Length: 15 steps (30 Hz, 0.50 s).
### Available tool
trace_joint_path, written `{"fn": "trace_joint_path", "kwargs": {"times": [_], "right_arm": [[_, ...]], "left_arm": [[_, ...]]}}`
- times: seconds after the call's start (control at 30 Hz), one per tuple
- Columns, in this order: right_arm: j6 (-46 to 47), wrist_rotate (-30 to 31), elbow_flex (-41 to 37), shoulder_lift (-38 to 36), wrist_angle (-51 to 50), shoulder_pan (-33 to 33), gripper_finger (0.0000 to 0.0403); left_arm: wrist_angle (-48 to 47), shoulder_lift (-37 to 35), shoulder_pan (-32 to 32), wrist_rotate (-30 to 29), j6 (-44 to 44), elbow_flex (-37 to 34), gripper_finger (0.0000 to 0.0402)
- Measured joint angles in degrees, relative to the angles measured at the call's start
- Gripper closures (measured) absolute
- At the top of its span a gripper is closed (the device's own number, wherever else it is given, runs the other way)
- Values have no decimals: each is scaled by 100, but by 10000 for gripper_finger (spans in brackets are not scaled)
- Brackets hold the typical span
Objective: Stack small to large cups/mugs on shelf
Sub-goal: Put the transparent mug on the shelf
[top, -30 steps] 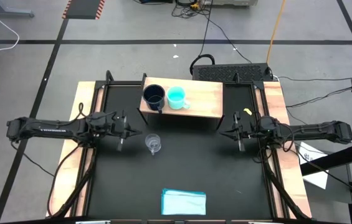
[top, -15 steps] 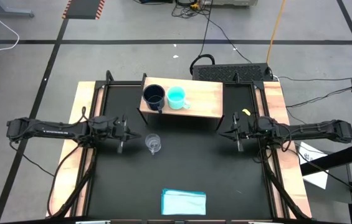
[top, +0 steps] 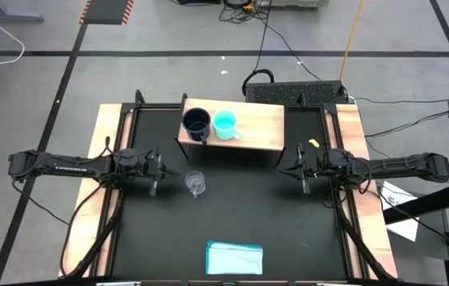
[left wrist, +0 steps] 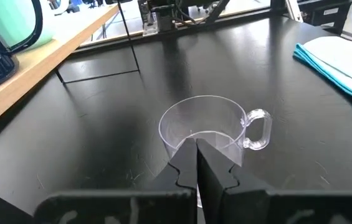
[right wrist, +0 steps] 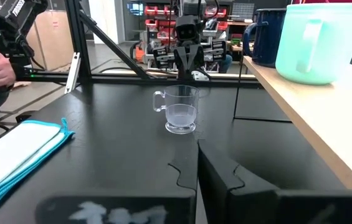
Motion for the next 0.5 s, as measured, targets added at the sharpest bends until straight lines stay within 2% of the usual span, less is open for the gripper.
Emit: {"fn": "trace_joint_path", "kwargs": {"times": [0.23, 0.5], "right_arm": [[11, 0, 0, 0, 0, -1, 403], [13, 0, 0, 0, 0, 0, 403]], "left_arm": [[-4, 2, -2, 7, -355, 2, 381], [-15, 2, -4, 378, -702, 3, 377]]}}
